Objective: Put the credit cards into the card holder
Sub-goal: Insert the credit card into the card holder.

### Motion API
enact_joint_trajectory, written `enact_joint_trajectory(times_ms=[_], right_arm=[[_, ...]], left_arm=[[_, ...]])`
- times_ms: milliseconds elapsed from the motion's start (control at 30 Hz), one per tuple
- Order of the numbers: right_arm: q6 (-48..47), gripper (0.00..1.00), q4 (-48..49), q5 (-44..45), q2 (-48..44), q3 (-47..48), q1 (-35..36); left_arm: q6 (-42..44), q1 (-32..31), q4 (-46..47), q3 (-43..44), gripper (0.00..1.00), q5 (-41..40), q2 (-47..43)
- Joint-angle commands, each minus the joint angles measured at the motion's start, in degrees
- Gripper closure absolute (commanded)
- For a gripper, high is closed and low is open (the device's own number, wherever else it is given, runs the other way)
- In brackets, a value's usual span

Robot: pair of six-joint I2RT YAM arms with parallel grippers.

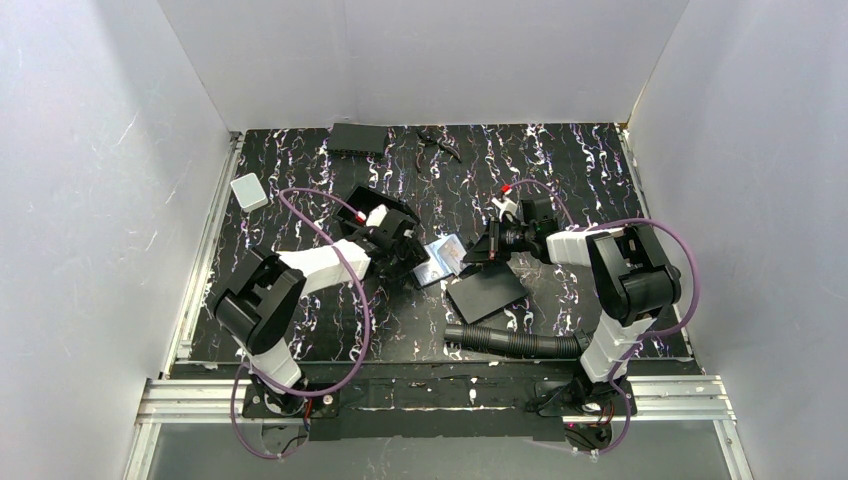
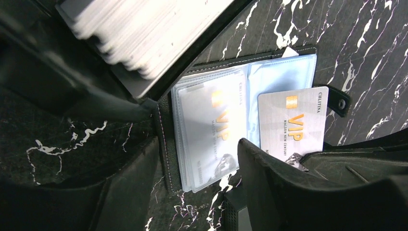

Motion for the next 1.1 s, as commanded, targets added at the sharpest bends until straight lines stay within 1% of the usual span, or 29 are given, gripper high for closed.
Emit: enact_joint_trajectory(times_ms=[0, 100, 167, 267, 367, 400, 433, 500, 667, 733, 833, 1000, 1067], right_arm=[[-0.8, 0.99, 1.9, -1.1, 0.2, 0.2, 0.6], [-0.8, 0.99, 2.1, -1.1, 0.3, 0.1, 0.7], [-0.5, 0.99, 2.6, -1.2, 0.5, -0.2, 0.7], [-0.2, 0.99, 3.1, -1.2, 0.5, -0.7, 0.8], [-0.2, 0.99, 3.1, -1.0, 0.1, -1.1, 0.8], [-0.3, 0.99, 2.9, -0.9, 0.0, -1.1, 0.8], [-0.4, 0.99, 2.8, -0.8, -0.2, -1.1, 0.8], [-0.5, 0.99, 2.4, -0.6, -0.5, -1.0, 0.8], [-1.1, 0.99, 1.3, -0.2, -1.3, -0.4, 0.7], [-1.3, 0.99, 1.1, -0.2, -1.2, -0.3, 0.6], [-0.9, 0.99, 2.1, -1.3, -0.5, -0.1, 0.1], [0.6, 0.99, 6.0, -3.2, -0.5, -1.1, -0.6], [0.6, 0.99, 6.5, -4.3, 0.1, -0.9, -0.9]], left_arm=[[-2.0, -2.6, -1.2, -2.0, 0.44, -7.6, 0.3], [-2.2, -3.4, -3.4, -1.6, 0.47, -9.4, 0.1], [-3.1, -3.9, -6.7, -0.4, 0.45, -10.3, 1.0], [-3.4, -4.9, -10.6, 1.3, 0.44, -10.6, 2.7], [-3.3, -5.4, -13.8, 2.7, 0.46, -10.2, 4.6], [-3.6, -5.5, -14.6, 2.7, 0.48, -10.2, 5.0], [-3.7, -5.5, -15.1, 2.7, 0.51, -10.2, 5.4], [-2.8, -5.5, -16.0, 3.1, 0.61, -10.3, 6.4], [-1.0, -5.5, -19.4, 4.9, 0.73, -11.0, 9.1], [-0.4, -5.5, -19.5, 4.5, 0.74, -11.6, 9.2], [0.6, -5.6, -20.6, 4.3, 0.79, -12.6, 9.1], [2.4, -5.5, -21.3, 4.2, 0.85, -13.0, 9.2], [2.8, -5.5, -21.6, 4.2, 0.86, -12.7, 9.4]])
